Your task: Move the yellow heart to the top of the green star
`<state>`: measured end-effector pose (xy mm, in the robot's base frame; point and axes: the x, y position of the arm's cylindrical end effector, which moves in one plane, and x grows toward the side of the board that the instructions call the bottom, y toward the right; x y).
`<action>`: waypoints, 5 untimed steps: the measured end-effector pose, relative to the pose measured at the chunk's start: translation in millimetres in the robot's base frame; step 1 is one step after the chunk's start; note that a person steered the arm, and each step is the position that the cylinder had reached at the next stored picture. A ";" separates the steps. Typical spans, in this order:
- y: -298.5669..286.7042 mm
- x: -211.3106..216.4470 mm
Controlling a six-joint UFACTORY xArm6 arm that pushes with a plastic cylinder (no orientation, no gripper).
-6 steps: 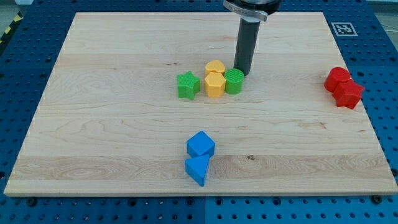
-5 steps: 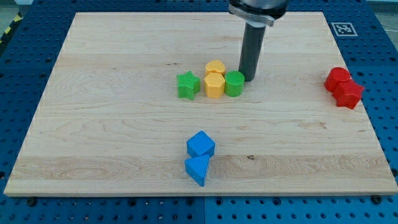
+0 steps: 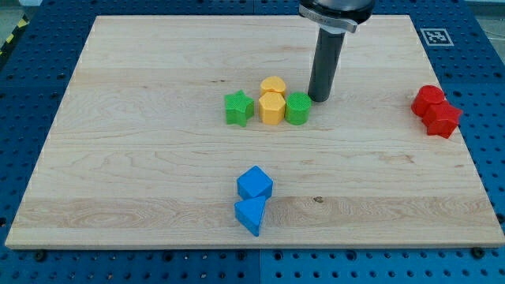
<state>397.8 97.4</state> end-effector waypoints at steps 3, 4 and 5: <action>-41.4 -1.1; -67.5 -1.1; -92.3 -1.1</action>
